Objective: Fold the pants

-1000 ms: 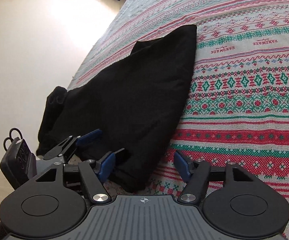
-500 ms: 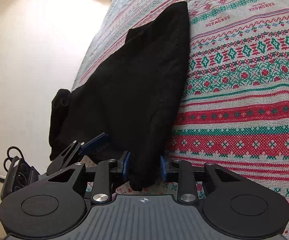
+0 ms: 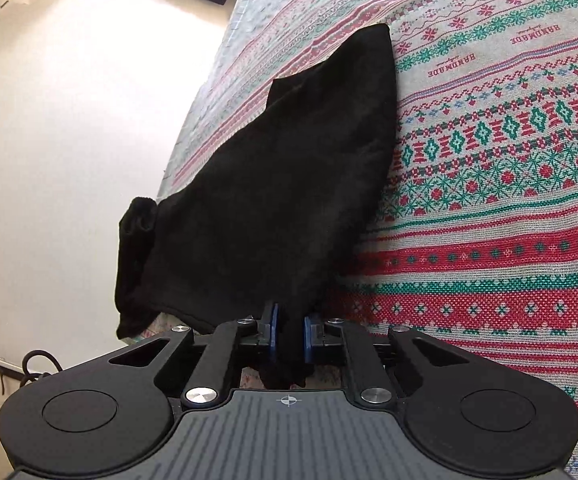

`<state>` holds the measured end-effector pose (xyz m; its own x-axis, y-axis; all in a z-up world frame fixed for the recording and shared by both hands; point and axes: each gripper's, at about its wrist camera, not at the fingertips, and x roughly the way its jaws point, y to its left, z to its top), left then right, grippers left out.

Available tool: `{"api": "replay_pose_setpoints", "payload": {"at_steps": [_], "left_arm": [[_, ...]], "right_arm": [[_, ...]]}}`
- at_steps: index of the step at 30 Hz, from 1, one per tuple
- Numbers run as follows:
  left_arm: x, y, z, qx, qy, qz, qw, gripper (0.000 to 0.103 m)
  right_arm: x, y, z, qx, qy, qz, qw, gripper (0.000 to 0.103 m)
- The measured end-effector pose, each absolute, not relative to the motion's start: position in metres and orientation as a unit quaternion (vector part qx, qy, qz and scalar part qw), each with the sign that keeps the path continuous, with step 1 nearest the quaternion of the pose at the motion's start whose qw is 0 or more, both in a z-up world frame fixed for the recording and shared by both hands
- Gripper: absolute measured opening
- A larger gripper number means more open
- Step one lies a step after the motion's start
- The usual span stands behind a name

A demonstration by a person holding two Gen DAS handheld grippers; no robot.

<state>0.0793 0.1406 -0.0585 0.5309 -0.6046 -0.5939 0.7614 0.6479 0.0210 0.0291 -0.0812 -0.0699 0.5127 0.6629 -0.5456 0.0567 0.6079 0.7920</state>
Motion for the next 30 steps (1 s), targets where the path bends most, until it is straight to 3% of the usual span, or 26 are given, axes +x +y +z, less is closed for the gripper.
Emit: {"api": "replay_pose_setpoints", "payload": {"at_steps": [9,11,14,19,26,30], "left_arm": [[0.084,0.115,-0.062,0.175,0.244,-0.354,0.886,0.094],[0.089,0.108,-0.066,0.201,0.244,-0.329,0.89,0.081],[0.1,0.103,-0.071,0.205,0.266,-0.307,0.89,0.07],[0.112,0.107,-0.071,0.162,0.292,-0.302,0.893,0.07],[0.113,0.107,-0.07,0.152,0.297,-0.297,0.895,0.065],[0.116,0.108,-0.07,0.137,0.303,-0.293,0.897,0.062]], "right_arm": [[0.035,-0.084,-0.059,0.402,0.442,0.22,0.771,0.012],[0.036,-0.086,-0.06,0.406,0.444,0.222,0.768,0.012],[0.038,-0.089,-0.067,0.409,0.451,0.215,0.764,0.016],[0.046,-0.108,-0.082,0.447,0.439,0.183,0.758,0.022],[0.086,-0.128,-0.101,0.471,0.411,0.136,0.769,0.022],[0.11,-0.133,-0.109,0.479,0.394,0.139,0.772,0.016]]}}
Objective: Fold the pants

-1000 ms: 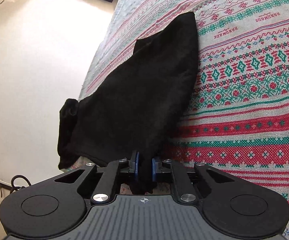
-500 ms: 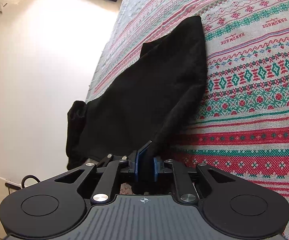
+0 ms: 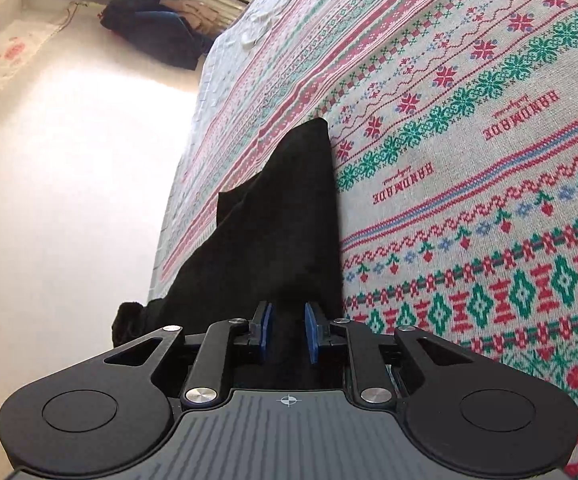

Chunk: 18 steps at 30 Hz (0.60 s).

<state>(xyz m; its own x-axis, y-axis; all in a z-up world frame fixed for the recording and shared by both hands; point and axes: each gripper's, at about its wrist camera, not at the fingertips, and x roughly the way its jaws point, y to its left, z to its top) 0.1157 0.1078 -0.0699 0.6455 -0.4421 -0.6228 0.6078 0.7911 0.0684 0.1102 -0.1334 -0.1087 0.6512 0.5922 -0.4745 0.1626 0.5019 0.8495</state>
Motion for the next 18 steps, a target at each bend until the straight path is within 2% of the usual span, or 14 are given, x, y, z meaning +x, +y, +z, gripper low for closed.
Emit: {"api": "replay_pose_setpoints", "payload": {"at_steps": [12,14,16,18], "left_arm": [[0.13,0.118,-0.067,0.085,0.327,-0.281,0.898,0.046],[0.129,0.118,-0.066,0.084,0.326,-0.273,0.901,0.04],[0.125,0.116,-0.066,0.089,0.322,-0.265,0.905,0.035],[0.12,0.113,-0.065,0.097,0.318,-0.26,0.907,0.033]], "right_arm": [[0.184,-0.132,-0.099,0.448,0.369,0.098,0.809,0.011],[0.191,-0.127,-0.097,0.443,0.365,0.09,0.814,0.009],[0.194,-0.123,-0.093,0.429,0.364,0.075,0.823,0.0],[0.192,-0.12,-0.087,0.409,0.367,0.063,0.833,0.0]]}}
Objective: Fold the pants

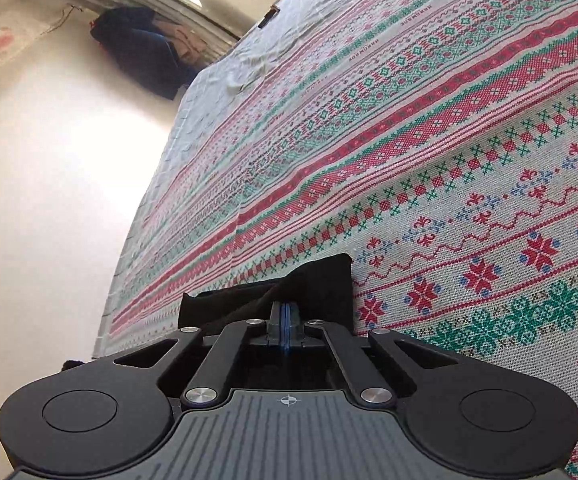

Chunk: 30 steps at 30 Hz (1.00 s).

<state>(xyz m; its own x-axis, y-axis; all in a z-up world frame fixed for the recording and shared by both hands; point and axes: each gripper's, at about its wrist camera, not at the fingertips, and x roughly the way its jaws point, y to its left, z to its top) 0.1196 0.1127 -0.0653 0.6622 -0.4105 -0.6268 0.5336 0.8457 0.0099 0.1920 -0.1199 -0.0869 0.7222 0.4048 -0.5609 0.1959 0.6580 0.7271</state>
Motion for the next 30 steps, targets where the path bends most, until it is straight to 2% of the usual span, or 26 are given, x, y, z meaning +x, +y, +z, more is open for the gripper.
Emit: {"api": "replay_pose_setpoints", "payload": {"at_steps": [2,4,6,9,10,17,23,24,25,30], "left_arm": [[0.117,0.111,-0.066,0.103,0.316,-0.26,0.906,0.033],[0.116,0.111,-0.066,0.1,0.316,-0.258,0.908,0.033],[0.118,0.113,-0.065,0.086,0.317,-0.253,0.91,0.032],[0.116,0.117,-0.062,0.068,0.313,-0.245,0.915,0.031],[0.114,0.118,-0.059,0.064,0.308,-0.242,0.918,0.031],[0.107,0.13,-0.041,0.044,0.269,-0.231,0.934,0.031],[0.111,0.131,-0.044,0.044,0.284,-0.237,0.928,0.031],[0.111,0.13,-0.044,0.044,0.288,-0.237,0.927,0.031],[0.112,0.129,-0.045,0.043,0.291,-0.237,0.926,0.031],[0.106,0.121,-0.039,0.038,0.289,-0.247,0.924,0.03]], "right_arm": [[0.185,-0.123,-0.078,0.397,0.363,0.066,0.84,0.0],[0.177,-0.131,-0.068,0.386,0.358,0.067,0.848,0.011],[0.169,-0.14,-0.061,0.373,0.359,0.067,0.853,0.013],[0.157,-0.149,-0.059,0.366,0.371,0.058,0.852,0.034],[0.153,-0.151,-0.06,0.367,0.373,0.059,0.85,0.036],[0.161,-0.142,-0.083,0.401,0.398,0.099,0.819,0.036],[0.182,-0.135,-0.099,0.47,0.361,0.092,0.801,0.033],[0.187,-0.135,-0.101,0.477,0.357,0.08,0.799,0.023],[0.19,-0.135,-0.102,0.474,0.363,0.06,0.8,0.008],[0.188,-0.132,-0.091,0.448,0.36,0.029,0.818,0.006]]}}
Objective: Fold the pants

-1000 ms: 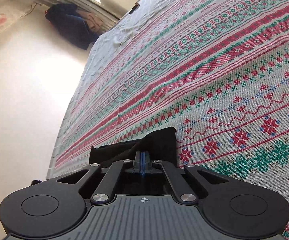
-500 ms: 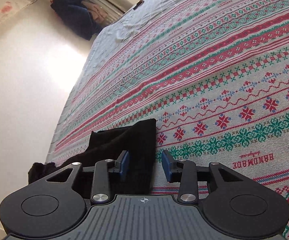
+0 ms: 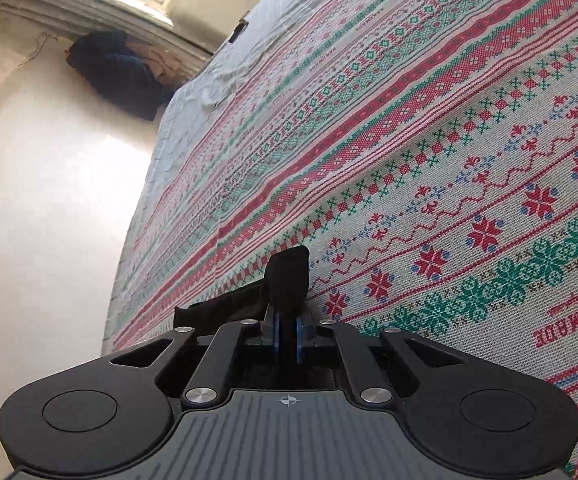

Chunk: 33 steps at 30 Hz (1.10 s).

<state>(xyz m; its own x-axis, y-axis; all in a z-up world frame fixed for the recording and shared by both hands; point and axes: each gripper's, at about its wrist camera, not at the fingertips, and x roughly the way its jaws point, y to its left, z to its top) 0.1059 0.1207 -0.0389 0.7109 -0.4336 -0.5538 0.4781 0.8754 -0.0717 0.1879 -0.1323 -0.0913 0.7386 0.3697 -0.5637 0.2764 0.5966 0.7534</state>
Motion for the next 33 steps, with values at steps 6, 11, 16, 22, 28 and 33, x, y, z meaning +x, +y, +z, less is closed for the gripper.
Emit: {"api": "replay_pose_setpoints", "payload": {"at_steps": [6,11,16,22,28,33], "left_arm": [[0.089,0.101,-0.023,0.029,0.275,-0.283,0.919,0.03],[0.074,0.081,-0.011,-0.003,0.271,-0.33,0.905,0.03],[0.066,0.086,-0.005,-0.058,0.275,-0.348,0.894,0.03],[0.074,0.13,0.005,-0.14,0.279,-0.314,0.897,0.03],[0.093,0.19,0.013,-0.232,0.292,-0.258,0.891,0.03],[0.107,0.236,0.009,-0.283,0.295,-0.199,0.89,0.03]], "right_arm": [[0.156,-0.161,-0.071,0.445,0.341,0.013,0.828,0.006],[0.118,-0.195,-0.051,0.438,0.333,-0.025,0.835,0.006],[0.092,-0.208,-0.024,0.415,0.339,-0.053,0.843,0.006],[0.101,-0.173,0.012,0.389,0.331,-0.049,0.858,0.006],[0.131,-0.11,0.037,0.387,0.314,-0.038,0.866,0.006],[0.162,-0.047,0.041,0.375,0.317,-0.023,0.871,0.006]]}}
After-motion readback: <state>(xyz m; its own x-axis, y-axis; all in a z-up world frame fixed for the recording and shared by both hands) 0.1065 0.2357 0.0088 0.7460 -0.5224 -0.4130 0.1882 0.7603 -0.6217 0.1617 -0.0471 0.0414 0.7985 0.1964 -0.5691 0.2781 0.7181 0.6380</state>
